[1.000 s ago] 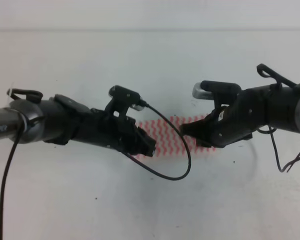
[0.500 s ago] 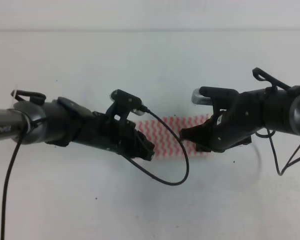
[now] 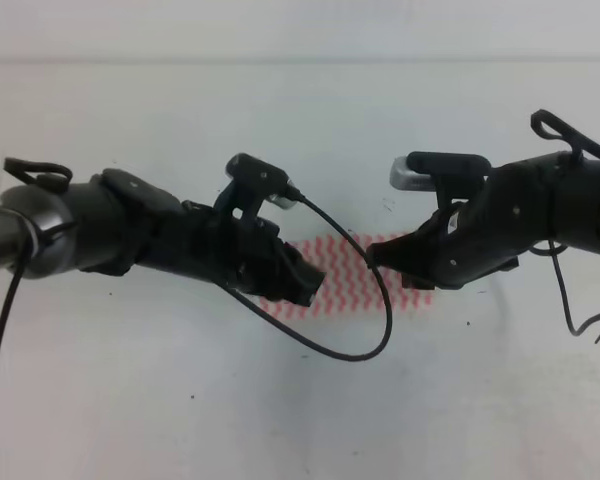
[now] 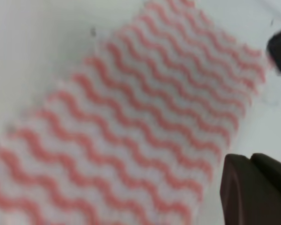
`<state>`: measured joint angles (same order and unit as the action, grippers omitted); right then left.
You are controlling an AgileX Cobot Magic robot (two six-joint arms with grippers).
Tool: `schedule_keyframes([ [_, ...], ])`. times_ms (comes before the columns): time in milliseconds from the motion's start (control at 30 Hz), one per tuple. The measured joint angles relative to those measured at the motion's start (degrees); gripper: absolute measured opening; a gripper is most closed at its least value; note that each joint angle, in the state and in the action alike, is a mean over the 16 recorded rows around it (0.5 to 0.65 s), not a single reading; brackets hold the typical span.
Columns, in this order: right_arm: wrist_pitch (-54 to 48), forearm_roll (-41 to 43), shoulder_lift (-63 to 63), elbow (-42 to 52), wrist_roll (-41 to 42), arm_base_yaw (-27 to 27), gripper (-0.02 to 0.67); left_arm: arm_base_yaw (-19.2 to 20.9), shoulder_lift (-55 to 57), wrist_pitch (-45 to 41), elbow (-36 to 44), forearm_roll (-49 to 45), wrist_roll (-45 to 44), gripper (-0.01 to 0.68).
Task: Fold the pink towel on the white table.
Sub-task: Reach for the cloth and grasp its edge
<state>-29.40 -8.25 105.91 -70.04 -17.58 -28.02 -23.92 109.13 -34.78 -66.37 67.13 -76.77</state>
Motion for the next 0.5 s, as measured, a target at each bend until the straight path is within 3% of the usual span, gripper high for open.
schedule_keyframes([
  [500, -0.82, 0.79, -0.26, 0.03, -0.13, 0.12, -0.018, -0.16, 1.9, 0.35, -0.76, -7.12, 6.35, -0.005],
])
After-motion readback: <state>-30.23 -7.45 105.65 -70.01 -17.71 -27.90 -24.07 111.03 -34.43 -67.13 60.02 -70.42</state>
